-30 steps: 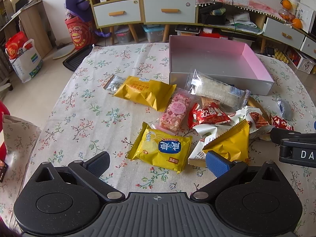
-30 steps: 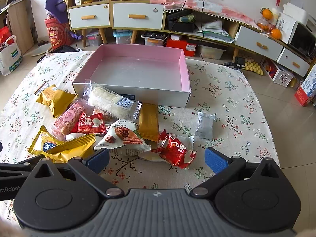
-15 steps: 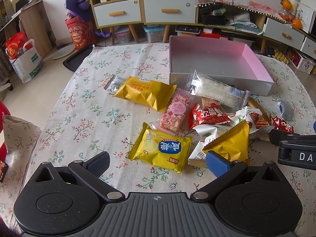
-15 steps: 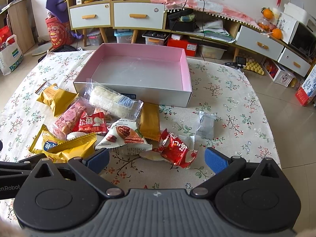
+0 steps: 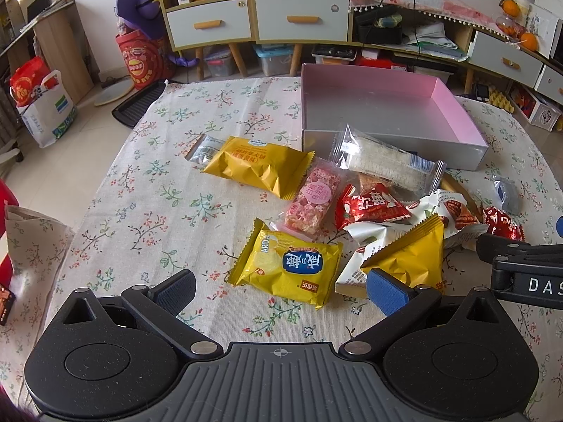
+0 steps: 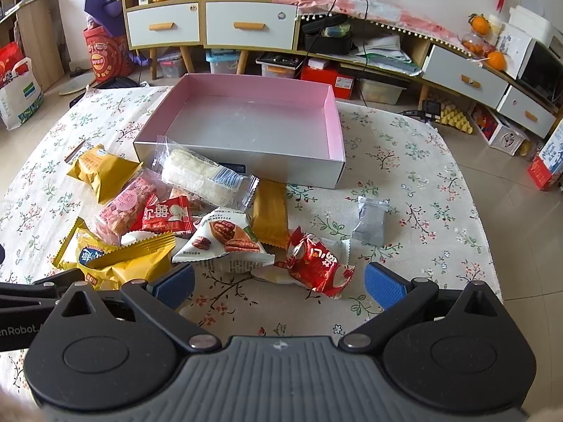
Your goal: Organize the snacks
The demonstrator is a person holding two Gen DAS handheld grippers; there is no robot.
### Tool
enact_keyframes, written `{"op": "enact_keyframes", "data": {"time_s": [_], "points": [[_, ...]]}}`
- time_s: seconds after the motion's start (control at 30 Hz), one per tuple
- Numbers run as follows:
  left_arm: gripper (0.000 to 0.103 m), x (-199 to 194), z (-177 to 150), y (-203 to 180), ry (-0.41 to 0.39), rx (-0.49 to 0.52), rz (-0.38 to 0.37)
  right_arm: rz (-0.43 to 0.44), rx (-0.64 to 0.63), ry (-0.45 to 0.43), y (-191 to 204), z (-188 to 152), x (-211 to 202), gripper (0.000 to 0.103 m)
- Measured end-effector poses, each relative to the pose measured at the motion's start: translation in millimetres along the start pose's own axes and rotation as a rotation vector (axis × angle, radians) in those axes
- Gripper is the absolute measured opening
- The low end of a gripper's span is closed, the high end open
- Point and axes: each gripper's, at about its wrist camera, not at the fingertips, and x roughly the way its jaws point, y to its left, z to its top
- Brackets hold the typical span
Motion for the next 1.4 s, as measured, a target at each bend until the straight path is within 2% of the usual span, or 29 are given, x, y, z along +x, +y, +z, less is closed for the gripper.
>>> {"op": "enact_keyframes", "data": {"time_s": [1.4], "points": [[0.103,0.9,-2.1,-1.0,0.000,0.016,0.013,0.001,-0.012,0.005,-0.4,1.1,-1.0,0.103]]}}
